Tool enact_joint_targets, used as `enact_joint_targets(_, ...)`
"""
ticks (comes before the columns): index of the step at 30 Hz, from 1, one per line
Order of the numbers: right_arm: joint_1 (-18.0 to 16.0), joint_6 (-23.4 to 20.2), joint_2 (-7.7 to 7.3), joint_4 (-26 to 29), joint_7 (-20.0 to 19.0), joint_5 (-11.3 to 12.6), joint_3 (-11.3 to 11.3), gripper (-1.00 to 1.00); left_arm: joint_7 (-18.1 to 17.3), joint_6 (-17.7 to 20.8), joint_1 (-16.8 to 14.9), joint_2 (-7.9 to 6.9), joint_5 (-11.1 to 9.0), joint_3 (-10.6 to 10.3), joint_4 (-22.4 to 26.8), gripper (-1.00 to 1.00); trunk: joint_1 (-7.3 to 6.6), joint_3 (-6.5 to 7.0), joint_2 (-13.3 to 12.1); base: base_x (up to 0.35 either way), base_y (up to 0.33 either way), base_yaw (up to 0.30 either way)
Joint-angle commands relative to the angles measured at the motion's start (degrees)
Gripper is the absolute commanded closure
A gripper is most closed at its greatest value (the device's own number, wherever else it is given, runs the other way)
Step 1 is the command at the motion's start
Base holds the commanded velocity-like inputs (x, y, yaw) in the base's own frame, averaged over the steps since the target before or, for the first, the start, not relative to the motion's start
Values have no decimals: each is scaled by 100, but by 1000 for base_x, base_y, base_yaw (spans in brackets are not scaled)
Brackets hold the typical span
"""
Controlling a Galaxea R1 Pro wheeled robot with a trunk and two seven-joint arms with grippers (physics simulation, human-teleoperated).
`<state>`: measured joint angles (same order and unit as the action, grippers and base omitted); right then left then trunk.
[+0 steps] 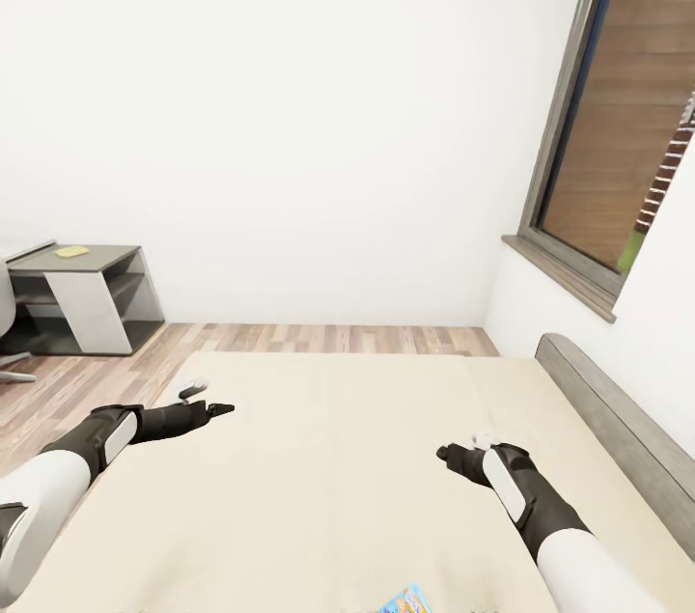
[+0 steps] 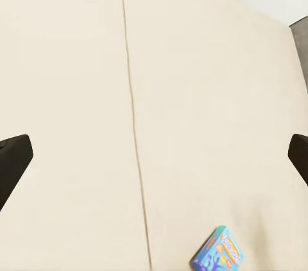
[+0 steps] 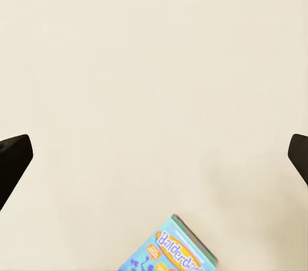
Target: Put all the toys in the child's room - the three board games (two on the bed and one on the table), the two jigsaw puzzles on the table, and the tennis ball on the table - inside the toy box on the table in the child's room.
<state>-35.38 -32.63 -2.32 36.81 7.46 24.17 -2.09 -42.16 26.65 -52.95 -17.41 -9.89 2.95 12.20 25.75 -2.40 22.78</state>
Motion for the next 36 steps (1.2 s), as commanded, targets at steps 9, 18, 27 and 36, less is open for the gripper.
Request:
enact_joint_targets(9,-7,-32,3,12,45,61,5,-100,-8,56,-5,-3,-13,30,1,-100,4,-99,14,0,0,0)
enact_joint_targets(18,-49,-349,4,50,54,63,2,-100,-391,79,-5,-33,-26,28,8,-100,4,-184,14,0,0,0)
enact_joint_targets(27,-72,-1499,4,544,68,68,-2,-100,-3430,99,-1,-368,25,-2,6,-100,4,-268,14,0,0,0)
enact_joint_targets(36,-74,-2107,22,647,85,65,-2,-100,-4636,409,-10,-442,129,17,53,-100,4,-353,14,0,0,0)
